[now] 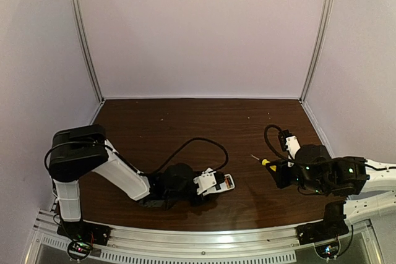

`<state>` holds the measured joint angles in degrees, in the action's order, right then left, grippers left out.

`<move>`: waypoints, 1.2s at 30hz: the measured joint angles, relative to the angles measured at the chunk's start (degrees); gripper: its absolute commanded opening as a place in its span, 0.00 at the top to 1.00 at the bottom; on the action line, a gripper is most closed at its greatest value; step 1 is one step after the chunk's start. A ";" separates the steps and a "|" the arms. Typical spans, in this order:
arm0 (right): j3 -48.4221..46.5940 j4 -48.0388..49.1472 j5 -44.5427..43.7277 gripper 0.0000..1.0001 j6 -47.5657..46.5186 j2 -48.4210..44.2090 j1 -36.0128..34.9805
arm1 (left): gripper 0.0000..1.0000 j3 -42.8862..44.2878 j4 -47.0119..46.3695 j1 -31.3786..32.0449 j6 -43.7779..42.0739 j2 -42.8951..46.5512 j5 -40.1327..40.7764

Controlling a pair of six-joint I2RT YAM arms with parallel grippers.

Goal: Unload the batteries from the remote control

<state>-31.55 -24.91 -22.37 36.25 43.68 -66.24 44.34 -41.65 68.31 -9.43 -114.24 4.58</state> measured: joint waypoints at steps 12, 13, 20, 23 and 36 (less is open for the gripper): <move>-1.97 0.22 -0.24 1.00 -0.11 2.86 0.00 | 1.00 -7.21 -11.34 0.00 -3.10 5.11 8.39; -2.27 0.28 -0.24 1.00 -0.20 3.43 0.00 | 1.00 -7.21 -11.67 0.00 -3.10 5.22 9.11; -5.18 0.35 0.76 1.00 -1.20 8.76 0.00 | 1.00 -7.28 -11.32 0.00 -4.31 7.65 9.62; -6.40 0.35 2.45 1.00 -1.84 10.69 0.00 | 1.00 -7.26 -10.80 0.00 -5.07 7.96 8.46; -12.13 -0.42 13.09 1.00 -5.70 11.76 0.00 | 1.00 -7.32 -9.97 0.00 -5.73 7.96 7.65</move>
<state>-43.68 -25.32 -9.28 30.55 55.44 -66.24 37.01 -51.62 68.31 -15.16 -106.28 12.23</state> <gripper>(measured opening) 0.176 0.559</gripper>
